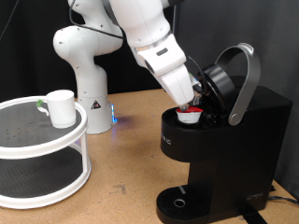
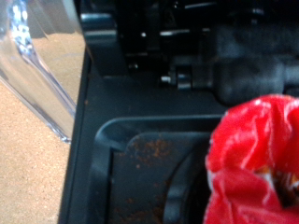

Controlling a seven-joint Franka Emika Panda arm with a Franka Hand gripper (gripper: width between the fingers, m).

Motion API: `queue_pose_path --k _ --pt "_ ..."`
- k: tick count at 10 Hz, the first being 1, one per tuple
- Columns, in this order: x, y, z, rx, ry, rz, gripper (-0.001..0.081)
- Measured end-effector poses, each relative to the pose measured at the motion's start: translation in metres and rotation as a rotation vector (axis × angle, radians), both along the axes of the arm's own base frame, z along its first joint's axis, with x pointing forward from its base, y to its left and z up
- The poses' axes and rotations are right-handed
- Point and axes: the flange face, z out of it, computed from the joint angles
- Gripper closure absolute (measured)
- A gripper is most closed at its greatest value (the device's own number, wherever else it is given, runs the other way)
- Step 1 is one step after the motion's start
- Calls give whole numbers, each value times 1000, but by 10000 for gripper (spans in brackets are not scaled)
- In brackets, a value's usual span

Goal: Make a cup of coffee with the keurig machine

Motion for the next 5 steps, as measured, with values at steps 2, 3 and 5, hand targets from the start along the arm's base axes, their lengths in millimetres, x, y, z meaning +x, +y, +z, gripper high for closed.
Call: queue_pose_path --k 2,3,5 --pt "-1 -2 -5 -4 1 -10 1" --pt "-2 -3 -7 -5 2 -13 1" --pt "-1 -5 -9 -6 6 -16 1"
